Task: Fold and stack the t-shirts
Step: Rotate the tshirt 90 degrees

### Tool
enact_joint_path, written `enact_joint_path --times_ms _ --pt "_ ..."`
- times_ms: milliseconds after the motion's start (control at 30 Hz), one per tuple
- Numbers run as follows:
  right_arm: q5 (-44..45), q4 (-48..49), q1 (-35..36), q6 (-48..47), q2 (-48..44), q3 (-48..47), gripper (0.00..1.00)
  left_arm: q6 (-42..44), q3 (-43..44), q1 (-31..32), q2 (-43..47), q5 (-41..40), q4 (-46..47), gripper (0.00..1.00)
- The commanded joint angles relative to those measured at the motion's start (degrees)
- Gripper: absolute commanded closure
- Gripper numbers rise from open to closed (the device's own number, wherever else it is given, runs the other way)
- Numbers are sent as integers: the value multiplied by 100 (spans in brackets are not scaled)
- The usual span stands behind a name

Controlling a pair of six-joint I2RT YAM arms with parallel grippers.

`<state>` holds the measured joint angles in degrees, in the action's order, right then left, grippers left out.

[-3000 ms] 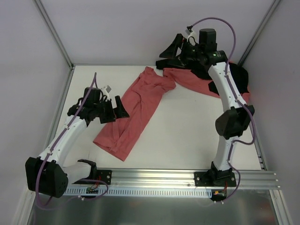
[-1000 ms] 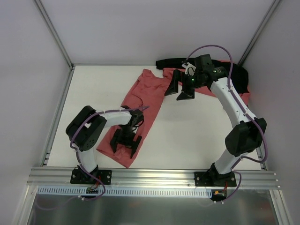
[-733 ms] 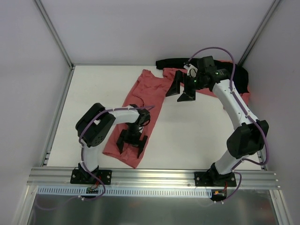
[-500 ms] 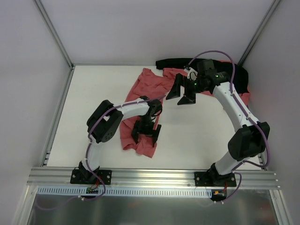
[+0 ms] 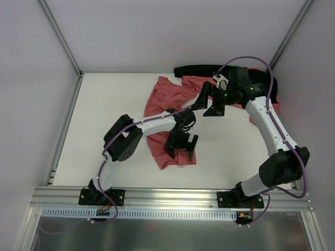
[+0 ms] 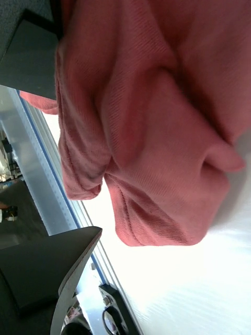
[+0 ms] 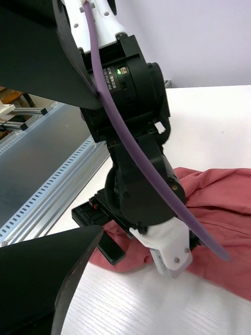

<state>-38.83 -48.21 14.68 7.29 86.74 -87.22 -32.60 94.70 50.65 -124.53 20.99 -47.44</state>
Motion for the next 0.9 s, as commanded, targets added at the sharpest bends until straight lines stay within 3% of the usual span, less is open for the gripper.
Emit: enact_joint_path --times_ms 0,200,400,767,867 --pt "-81 83 -88 27 -298 3 1 -185 -556 94 437 195 138 1" --pt "-90 118 -158 44 -359 3 1 -457 -2074 199 1369 212 340 1" --pt "-160 224 -167 106 -351 21 1 -721 -2991 234 2108 221 490 1" --pt "-195 329 -167 150 -342 109 1 -906 -2571 419 2284 256 333 1" --pt "-125 329 -167 124 -342 161 0 -758 -1976 428 2494 116 140 1"
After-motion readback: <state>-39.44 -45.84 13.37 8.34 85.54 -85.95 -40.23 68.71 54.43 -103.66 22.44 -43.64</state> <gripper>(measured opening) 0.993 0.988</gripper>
